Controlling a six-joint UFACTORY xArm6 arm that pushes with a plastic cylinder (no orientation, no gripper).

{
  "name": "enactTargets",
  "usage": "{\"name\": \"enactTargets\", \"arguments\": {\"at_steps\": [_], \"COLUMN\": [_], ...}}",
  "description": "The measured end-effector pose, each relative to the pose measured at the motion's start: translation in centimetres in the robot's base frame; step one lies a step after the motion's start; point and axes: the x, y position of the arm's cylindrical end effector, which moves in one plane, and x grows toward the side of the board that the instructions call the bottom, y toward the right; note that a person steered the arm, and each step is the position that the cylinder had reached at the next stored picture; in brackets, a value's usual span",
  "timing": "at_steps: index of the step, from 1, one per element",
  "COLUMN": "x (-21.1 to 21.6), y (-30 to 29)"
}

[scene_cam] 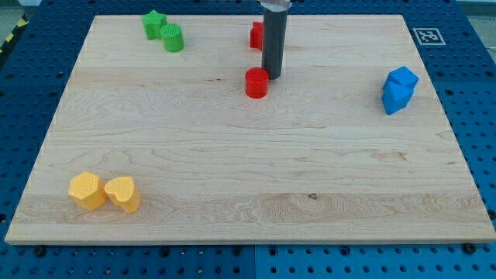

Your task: Push the red star above the red circle

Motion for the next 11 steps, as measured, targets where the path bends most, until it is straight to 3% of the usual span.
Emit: {"name": "enactTargets", "arguments": {"at_steps": [3, 5, 7, 11], "x": [-8.4, -12.9, -12.7, -7.8], "y": [-6.1, 2.5, 0.0, -0.1]}}
